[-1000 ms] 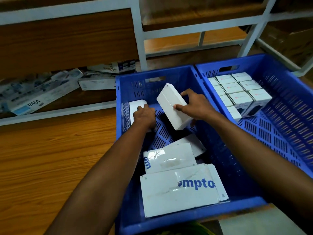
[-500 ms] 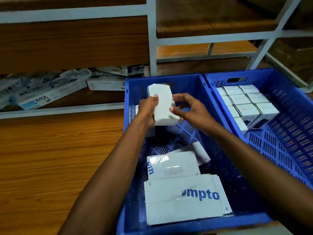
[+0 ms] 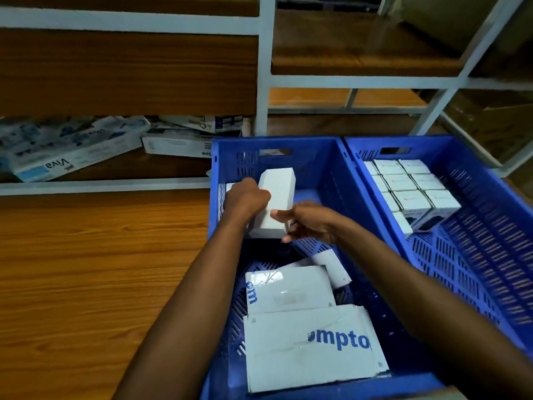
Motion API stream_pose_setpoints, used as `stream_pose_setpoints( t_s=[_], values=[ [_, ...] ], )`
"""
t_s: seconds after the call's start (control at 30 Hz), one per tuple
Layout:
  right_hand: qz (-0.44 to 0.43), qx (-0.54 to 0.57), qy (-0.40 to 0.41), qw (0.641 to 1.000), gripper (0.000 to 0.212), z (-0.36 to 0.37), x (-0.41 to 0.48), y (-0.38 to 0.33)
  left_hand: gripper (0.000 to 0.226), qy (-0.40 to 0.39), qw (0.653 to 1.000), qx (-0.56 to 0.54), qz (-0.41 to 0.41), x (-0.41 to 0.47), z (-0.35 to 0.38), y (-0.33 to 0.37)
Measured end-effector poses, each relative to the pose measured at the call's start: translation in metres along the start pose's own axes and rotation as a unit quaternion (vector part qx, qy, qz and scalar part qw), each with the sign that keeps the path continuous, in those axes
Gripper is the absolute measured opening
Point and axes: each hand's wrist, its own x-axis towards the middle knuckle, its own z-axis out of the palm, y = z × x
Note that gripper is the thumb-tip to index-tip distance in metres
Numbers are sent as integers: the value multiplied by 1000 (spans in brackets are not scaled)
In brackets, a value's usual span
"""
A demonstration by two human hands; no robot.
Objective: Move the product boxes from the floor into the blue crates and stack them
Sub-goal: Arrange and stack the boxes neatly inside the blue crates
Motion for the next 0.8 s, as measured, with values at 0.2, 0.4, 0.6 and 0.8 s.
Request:
stream_pose_setpoints(
  t_s=[0.2,0.4,0.6,0.8],
  values=[
    [-44,160,3,986,40,11,-5,-3,46,-88,949,-295,-59,-6,-15,-1],
    [-47,207,17,977,34,-23,-13,-10,34,-125,908,-399,-16,-10,-23,0],
    [-143,110,146,973,79,-72,-9,0,67,-91,901,-397,152,-9,-21,-1],
    [-92,-39,32,995,51,-62,-10,1,56,75,890,-409,185,2,-19,0]
  ],
)
